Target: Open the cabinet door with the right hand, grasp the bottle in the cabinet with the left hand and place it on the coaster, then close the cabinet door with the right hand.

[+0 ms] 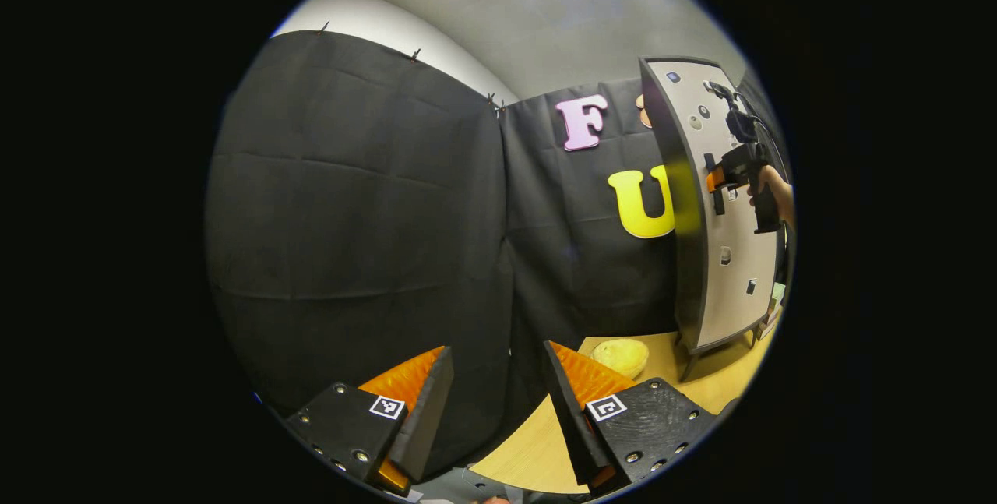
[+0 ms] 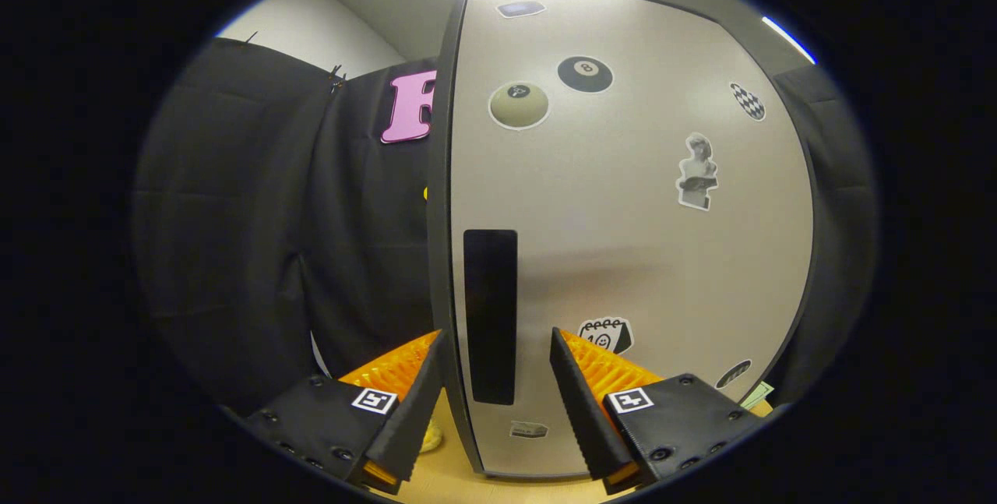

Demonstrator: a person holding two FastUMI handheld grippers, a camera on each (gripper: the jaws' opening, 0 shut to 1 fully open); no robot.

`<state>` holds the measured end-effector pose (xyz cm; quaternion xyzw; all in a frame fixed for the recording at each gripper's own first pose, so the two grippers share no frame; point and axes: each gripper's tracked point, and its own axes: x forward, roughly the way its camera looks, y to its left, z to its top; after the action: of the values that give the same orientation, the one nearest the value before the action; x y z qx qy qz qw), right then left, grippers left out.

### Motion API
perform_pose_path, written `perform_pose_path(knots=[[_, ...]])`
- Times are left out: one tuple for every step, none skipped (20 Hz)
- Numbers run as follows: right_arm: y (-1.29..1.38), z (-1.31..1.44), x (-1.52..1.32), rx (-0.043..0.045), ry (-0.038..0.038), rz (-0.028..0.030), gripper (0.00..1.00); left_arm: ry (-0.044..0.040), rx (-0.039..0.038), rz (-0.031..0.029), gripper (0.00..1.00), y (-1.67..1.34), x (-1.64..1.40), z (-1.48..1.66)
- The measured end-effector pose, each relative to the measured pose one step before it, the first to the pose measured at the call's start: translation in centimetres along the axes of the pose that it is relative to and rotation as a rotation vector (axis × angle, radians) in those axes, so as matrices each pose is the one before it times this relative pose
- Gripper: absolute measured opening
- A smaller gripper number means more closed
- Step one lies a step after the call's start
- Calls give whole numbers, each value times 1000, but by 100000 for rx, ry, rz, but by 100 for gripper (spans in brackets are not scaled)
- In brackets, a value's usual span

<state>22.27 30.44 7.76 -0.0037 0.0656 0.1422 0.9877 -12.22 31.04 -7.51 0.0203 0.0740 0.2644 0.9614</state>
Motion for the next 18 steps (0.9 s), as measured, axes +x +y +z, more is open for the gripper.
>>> perform_pose_path(knots=[[-6,-210,349,862,856,-617,78,314,-442,193,67,561,-280,-152],[74,-154,314,1189,1304,329,61,365,-420,-26,65,336,-495,-286],[133,-115,123,1373,986,-220,56,192,-292,-258,65,42,-183,-110],[26,20,188,1216,873,234,58,-29,-1,-288,67,-231,84,-113],[79,-169,258,1106,1220,619,58,-278,270,-263,67,-141,-101,155],[212,-236,314,1080,1283,1580,58,-160,430,-297,67,-241,-49,-15],[-37,229,-176,1336,-649,61,54,-123,437,-397,67,-155,-26,73],[44,-121,77,-1033,282,385,38,-110,267,-263,67,-38,41,7],[-13,68,-240,-2149,-623,70,37,97,-68,-223,67,-45,56,83],[-37,-94,-74,-1706,476,155,31,493,-398,-397,67,-148,-37,-185],[188,26,-343,-1557,104,435,19,485,-491,-642,67,-280,159,-43],[-105,-206,32,-1053,855,1193,21,68,-354,-675,66,-248,247,36],[193,-20,-282,-84,-168,1354,12,-307,-54,-605,66,-342,457,252],[101,63,-524,-22,284,1389,12,-792,105,-789,67,-574,427,226],[112,-29,-436,184,335,1196,14,-859,239,-832,67,-354,386,371],[68,88,-459,290,201,947,15,-755,226,-1020,67,-660,507,231],[176,-122,-519,736,470,1055,15,-659,173,-1033,65,-545,442,324],[166,-44,-508,719,435,1245,14,-696,-17,-1144,66,-705,239,230]])
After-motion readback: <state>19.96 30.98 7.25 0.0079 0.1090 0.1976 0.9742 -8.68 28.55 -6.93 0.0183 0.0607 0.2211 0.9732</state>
